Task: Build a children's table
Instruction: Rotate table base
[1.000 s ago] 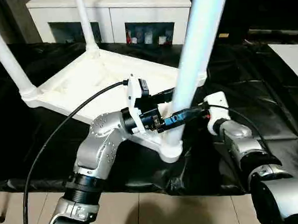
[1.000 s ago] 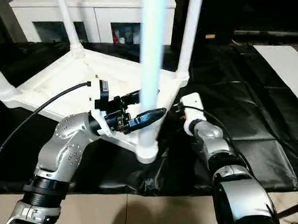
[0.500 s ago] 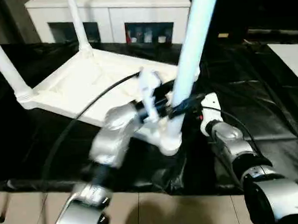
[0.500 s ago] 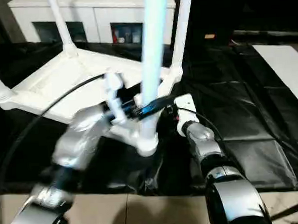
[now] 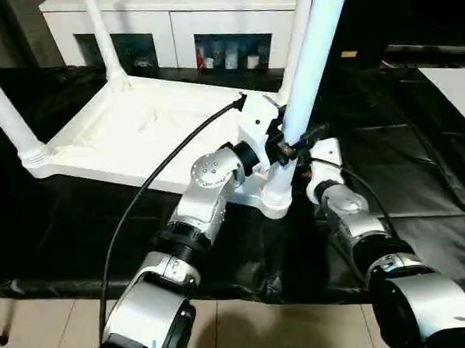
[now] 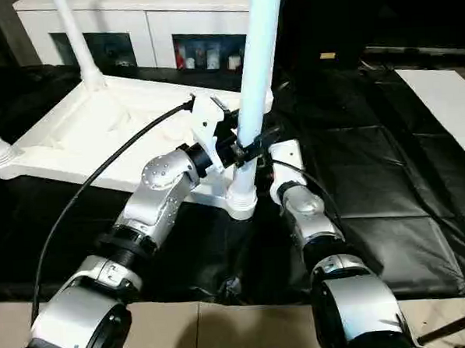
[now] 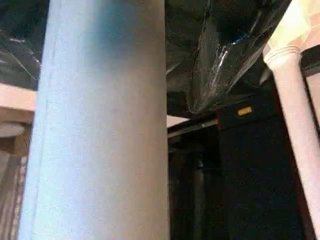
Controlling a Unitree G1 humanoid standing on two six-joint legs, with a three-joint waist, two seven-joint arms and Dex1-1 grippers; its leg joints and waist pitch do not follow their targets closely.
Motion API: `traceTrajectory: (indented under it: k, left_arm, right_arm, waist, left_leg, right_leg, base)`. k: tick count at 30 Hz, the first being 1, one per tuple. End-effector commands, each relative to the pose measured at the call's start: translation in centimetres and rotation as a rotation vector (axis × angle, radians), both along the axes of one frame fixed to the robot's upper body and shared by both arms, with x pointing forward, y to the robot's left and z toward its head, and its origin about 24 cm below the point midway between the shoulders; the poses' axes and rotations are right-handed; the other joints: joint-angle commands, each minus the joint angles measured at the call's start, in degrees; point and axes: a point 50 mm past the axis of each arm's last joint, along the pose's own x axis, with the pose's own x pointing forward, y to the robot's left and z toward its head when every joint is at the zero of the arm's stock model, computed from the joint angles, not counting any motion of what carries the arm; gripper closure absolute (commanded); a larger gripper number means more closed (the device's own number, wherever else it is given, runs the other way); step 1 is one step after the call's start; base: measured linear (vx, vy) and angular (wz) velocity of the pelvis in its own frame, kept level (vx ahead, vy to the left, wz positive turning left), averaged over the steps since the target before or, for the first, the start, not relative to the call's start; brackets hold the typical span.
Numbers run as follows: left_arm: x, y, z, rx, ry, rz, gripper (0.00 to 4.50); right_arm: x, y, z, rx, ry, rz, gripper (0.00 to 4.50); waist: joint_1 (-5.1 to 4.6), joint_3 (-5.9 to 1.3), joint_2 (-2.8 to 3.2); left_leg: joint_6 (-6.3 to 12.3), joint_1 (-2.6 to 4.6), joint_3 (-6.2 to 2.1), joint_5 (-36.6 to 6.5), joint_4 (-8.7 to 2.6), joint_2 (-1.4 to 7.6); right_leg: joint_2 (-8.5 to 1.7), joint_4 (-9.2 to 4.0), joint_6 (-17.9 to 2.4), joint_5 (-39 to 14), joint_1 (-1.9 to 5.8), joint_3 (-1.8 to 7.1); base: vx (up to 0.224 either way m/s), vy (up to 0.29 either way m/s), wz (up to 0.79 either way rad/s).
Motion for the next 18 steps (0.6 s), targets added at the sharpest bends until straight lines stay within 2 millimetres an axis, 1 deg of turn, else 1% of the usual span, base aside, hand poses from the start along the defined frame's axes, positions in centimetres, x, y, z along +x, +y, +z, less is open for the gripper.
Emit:
traceTrajectory:
  k: [1, 2, 3, 4, 5, 6, 7, 8, 9, 10, 11, 12, 13, 14, 15, 16, 17, 18]
  left_arm:
    - [-0.1, 0.3, 0.7, -0.033, -0.01, -0.049, 1.19]
    - [-0.8, 0.3, 0.4, -0.039, -0.008, -0.112, 1.19]
    - [-0.9, 0.3, 0.4, -0.04, -0.008, -0.119, 1.19]
    - [-1.2, 0.6, 0.2, -0.046, -0.005, -0.132, 1.19]
    - [-1.7, 1.0, -0.3, -0.042, 0.008, -0.163, 1.19]
    - [-1.7, 1.0, -0.3, -0.042, 0.008, -0.163, 1.19]
    - [-2.1, 1.4, -0.8, -0.037, 0.021, -0.184, 1.19]
    - [-2.6, 1.8, -1.3, -0.034, 0.029, -0.207, 1.19]
    - [-3.3, 2.4, -1.8, -0.032, 0.052, -0.251, 1.19]
    - [-3.9, 3.1, -2.3, -0.022, 0.072, -0.287, 1.19]
    - [-4.4, 3.7, -2.8, -0.011, 0.094, -0.315, 1.19]
    - [-4.4, 3.7, -2.8, -0.011, 0.094, -0.315, 1.19]
    - [-4.7, 4.4, -3.2, 0.011, 0.111, -0.324, 1.19]
    - [-4.9, 6.2, -4.0, 0.036, 0.141, -0.264, 1.19]
    - [-5.0, 6.7, -4.2, 0.037, 0.146, -0.243, 1.19]
    - [-5.0, 8.0, -4.4, 0.031, 0.152, -0.177, 1.19]
    - [-4.9, 9.5, -4.9, 0.011, 0.186, -0.066, 1.19]
    - [-4.9, 10.5, -5.1, -0.003, 0.209, 0.008, 1.19]
  right_arm:
    - [0.8, -1.4, 2.6, 0.041, -0.115, -0.032, 0.79]
    - [0.8, -2.1, 3.1, 0.041, -0.144, -0.036, 0.79]
    - [0.8, -2.1, 3.2, 0.04, -0.148, -0.037, 0.79]
    - [0.7, -2.5, 3.4, 0.036, -0.162, -0.039, 0.79]
    - [0.6, -2.9, 3.7, 0.037, -0.183, -0.035, 0.79]
    - [0.6, -2.9, 3.7, 0.037, -0.183, -0.035, 0.79]
    - [0.4, -3.2, 4.0, 0.042, -0.197, -0.028, 0.79]
    - [0.2, -3.6, 4.1, 0.037, -0.208, -0.019, 0.79]
    - [-0.1, -3.8, 4.1, 0.035, -0.217, 0.005, 0.79]
    - [-0.5, -4.0, 4.1, 0.029, -0.22, 0.035, 0.79]
    - [-1.0, -4.2, 4.1, 0.019, -0.22, 0.067, 0.79]
    - [-1.0, -4.2, 4.1, 0.019, -0.22, 0.067, 0.79]
    - [-1.4, -4.3, 4.0, 0.01, -0.216, 0.109, 0.79]
    - [-2.5, -4.6, 3.7, -0.037, -0.189, 0.194, 0.79]
    - [-2.8, -4.6, 3.6, -0.05, -0.18, 0.21, 0.79]
    - [-3.5, -4.9, 3.3, -0.087, -0.157, 0.248, 0.79]
    - [-4.3, -5.3, 3.1, -0.119, -0.147, 0.262, 0.79]
    - [-4.8, -5.5, 3.0, -0.138, -0.142, 0.266, 0.79]
  waist:
    - [0.58, -4.52, -0.31]
    - [0.73, -4.49, -0.1]
    - [0.84, -4.53, -0.17]
    - [0.83, -4.45, 0.3]
    - [0.75, -4.49, 0.13]
    - [0.86, -4.52, 0.02]
    - [0.72, -4.51, 0.19]
    - [0.88, -4.54, 0.24]
    - [0.89, -4.55, 0.5]
    - [0.85, -4.52, 0.41]
    - [0.92, -4.43, 0.4]
    - [0.91, -4.33, 0.42]
    - [0.89, -4.32, 0.84]
    - [0.81, -4.14, 0.91]
    - [0.96, -3.82, 1.12]
    - [0.76, -3.87, 1.08]
    - [0.83, -3.92, 1.3]
    - [0.79, -3.9, 1.32]
  left_leg:
    - [5.81, 0.73, -0.44, -10.4, -3.61, 1.02]
    - [6.24, 0.6, -0.43, -9.6, -3.57, 1.07]
    - [6.34, 0.7, -0.4, -9.4, -3.54, 1.15]
    - [6.42, 0.56, -0.44, -9.4, -3.53, 1.07]
    - [6.51, 0.55, -0.4, -9.3, -3.5, 1.02]
    - [6.62, 0.55, -0.44, -9.2, -3.54, 1.14]
    - [6.83, 0.52, -0.35, -9.4, -3.48, 0.98]
    - [6.8, 0.49, -0.46, -9.4, -3.55, 1.15]
    - [6.67, 0.56, -0.46, -9.6, -3.55, 1.14]
    - [6.73, 0.67, -0.44, -9.8, -3.67, 1.32]
    - [6.39, 0.61, -0.49, -10.4, -3.77, 1.36]
    - [6.13, 0.66, -0.47, -10.7, -3.81, 1.36]
    - [5.63, 0.72, -0.43, -11.2, -3.82, 1.23]
    - [5.1, 0.84, -0.39, -12.3, -3.96, 1.31]
    - [4.5, 0.83, -0.48, -14.0, -4.25, 1.47]
    - [4.09, 0.83, -0.46, -14.4, -4.22, 1.41]
    - [3.47, 0.8, -0.57, -14.7, -4.29, 1.29]
    - [3.03, 0.72, -0.59, -14.8, -4.26, 1.37]
  right_leg:
    - [-3.1, -3.57, -16.0, -6.4, 3.6, 1.75]
    - [-3.03, -3.38, -16.4, -5.0, 3.65, 1.77]
    - [-3.06, -3.3, -16.6, -4.4, 3.65, 1.77]
    - [-3.02, -3.3, -16.7, -4.3, 3.6, 1.77]
    - [-2.94, -3.32, -16.7, -3.9, 3.69, 1.74]
    - [-3.03, -3.25, -16.7, -3.6, 3.87, 1.75]
    - [-2.85, -3.35, -16.6, -4.1, 3.66, 1.74]
    - [-2.96, -3.3, -16.4, -4.1, 3.79, 1.75]
    - [-2.83, -3.19, -16.3, -4.2, 3.72, 1.73]
    - [-2.86, -3.4, -16.4, -4.5, 3.6, 1.75]
    - [-2.81, -3.41, -16.2, -5.4, 3.64, 1.71]
    - [-2.69, -3.42, -16.0, -5.9, 3.59, 1.72]
    - [-2.53, -3.53, -15.7, -6.8, 3.44, 1.72]
    - [-2.36, -3.73, -15.1, -8.1, 3.38, 1.74]
    - [-2.22, -4.12, -14.0, -9.9, 3.44, 1.66]
    - [-2.34, -4.08, -13.8, -10.7, 3.37, 1.74]
    - [-2.39, -4.29, -12.9, -12.1, 3.42, 1.77]
    - [-2.43, -4.29, -12.5, -12.1, 3.51, 1.85]
  base:
    - [0.0, 0.0, 0.0]
    - [0.0, 0.0, 0.0]
    - [0.0, 0.0, 0.0]
    - [0.0, 0.0, 0.0]
    - [0.0, 0.0, 0.0]
    - [0.0, 0.0, 0.0]
    - [0.0, 0.0, 0.0]
    - [0.0, 0.0, 0.0]
    - [0.0, 0.0, 0.0]
    - [0.0, 0.0, 0.0]
    - [0.0, 0.0, 0.0]
    - [0.0, 0.0, 0.0]
    - [0.0, 0.0, 0.0]
    - [0.0, 0.0, 0.0]
    - [0.0, 0.0, 0.0]
    - [0.0, 0.0, 0.0]
    - [0.0, 0.0, 0.0]
    - [0.0, 0.0, 0.0]
